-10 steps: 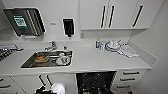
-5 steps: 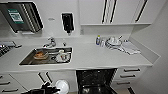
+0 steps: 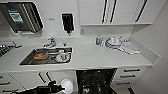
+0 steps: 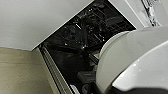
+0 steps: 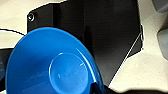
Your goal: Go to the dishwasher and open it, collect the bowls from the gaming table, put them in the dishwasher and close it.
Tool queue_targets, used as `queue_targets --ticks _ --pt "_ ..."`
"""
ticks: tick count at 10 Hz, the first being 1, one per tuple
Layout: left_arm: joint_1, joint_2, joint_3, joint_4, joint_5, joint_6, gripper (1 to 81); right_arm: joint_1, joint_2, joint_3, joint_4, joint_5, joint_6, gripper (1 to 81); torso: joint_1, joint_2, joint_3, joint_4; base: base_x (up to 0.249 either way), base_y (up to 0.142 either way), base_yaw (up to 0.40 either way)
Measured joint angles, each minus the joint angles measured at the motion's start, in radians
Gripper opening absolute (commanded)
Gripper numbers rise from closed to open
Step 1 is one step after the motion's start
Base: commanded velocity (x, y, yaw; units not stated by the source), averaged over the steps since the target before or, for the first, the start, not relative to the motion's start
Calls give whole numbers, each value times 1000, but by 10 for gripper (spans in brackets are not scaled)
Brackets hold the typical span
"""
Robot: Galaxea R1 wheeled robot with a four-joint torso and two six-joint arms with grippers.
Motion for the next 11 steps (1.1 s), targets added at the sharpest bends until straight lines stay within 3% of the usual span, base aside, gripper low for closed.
queue_targets --ticks 4,9,10,11 --pt "-20 94 -1 27 -4 -26 10 0 0 1 0 1 0 10 0 0 -3 0 0 0 0" --pt "-78 210 -2 31 -1 -54 10 5 0 14 0 11 1 10 1 1 -88 0 0 0 0" --pt "-99 223 -2 34 -2 -63 10 10 0 14 0 11 0 10 1 1 -95 0 0 0 0" --pt "-123 232 -2 52 0 -92 10 11 0 14 0 11 0 10 1 2 -95 0 0 0 0"
